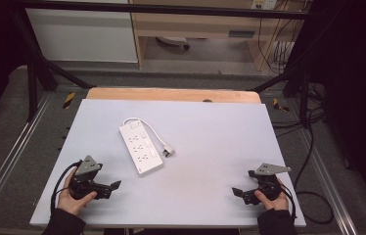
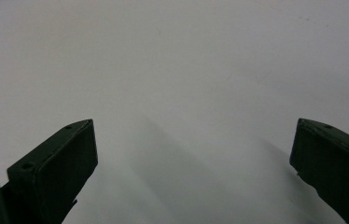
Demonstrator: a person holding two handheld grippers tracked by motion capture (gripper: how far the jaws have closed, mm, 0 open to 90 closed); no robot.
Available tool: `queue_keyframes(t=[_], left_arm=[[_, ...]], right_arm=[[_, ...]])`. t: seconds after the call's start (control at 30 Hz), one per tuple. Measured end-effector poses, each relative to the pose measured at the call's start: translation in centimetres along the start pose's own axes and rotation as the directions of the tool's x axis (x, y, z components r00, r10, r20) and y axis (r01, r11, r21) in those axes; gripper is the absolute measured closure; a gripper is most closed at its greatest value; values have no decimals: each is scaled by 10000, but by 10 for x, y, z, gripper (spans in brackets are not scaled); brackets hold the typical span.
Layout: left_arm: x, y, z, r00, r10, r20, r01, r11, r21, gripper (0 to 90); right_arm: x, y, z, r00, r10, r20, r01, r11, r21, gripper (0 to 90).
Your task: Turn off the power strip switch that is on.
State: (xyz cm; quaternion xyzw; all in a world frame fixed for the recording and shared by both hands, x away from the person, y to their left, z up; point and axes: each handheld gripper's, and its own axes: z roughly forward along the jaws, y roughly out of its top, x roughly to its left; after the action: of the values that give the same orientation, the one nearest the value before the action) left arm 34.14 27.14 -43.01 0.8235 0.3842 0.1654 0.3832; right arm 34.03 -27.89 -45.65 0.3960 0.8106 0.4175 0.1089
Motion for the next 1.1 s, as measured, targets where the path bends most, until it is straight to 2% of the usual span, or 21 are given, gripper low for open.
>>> queue_keyframes(t=[0.5,1.1], left_arm=[[-4,8,-1,9998,216,-36,-216,9998,-8,46],[-8,19,2,9998,185,-62,-185,9998,52,47]], right_arm=[[1,0,0,10000,13,61,-13,10000,64,13],[1,0,0,9999,-6,107,4,9999,115,13]])
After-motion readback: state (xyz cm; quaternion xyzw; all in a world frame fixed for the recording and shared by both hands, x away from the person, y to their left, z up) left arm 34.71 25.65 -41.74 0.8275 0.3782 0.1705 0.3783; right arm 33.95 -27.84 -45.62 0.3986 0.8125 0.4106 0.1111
